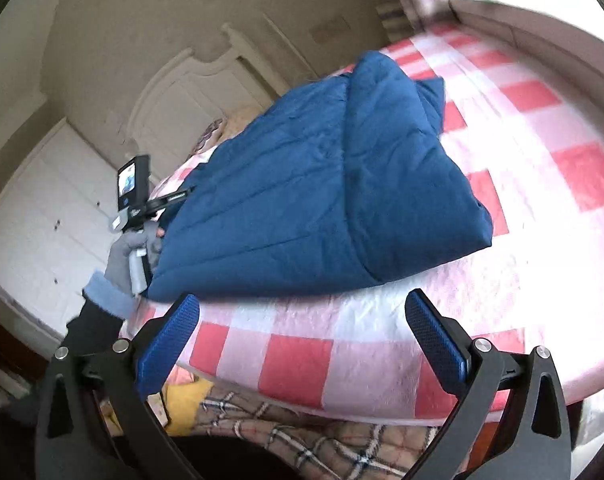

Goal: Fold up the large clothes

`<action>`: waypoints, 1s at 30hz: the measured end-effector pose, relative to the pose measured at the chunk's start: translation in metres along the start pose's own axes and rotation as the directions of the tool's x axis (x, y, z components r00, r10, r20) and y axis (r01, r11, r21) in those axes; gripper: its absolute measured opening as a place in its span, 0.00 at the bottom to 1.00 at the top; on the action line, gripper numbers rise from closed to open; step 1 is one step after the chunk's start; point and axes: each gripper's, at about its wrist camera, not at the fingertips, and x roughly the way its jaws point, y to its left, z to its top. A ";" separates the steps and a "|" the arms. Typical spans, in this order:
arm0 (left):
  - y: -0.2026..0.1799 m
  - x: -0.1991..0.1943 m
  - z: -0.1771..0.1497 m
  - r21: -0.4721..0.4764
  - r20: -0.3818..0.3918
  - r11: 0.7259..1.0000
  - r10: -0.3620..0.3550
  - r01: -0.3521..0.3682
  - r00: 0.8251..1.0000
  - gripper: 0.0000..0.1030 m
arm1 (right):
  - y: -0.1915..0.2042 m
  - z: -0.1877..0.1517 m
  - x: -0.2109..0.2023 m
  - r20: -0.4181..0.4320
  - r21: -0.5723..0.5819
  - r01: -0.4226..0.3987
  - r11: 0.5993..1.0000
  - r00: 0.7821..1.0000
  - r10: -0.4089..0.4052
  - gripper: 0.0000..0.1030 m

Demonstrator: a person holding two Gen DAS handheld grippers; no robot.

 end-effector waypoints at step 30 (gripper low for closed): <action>0.010 0.005 0.000 -0.068 -0.030 0.995 -0.082 0.080 0.996 0.98 | -0.009 0.034 0.036 0.149 0.329 0.064 0.942 0.982 -0.118 0.93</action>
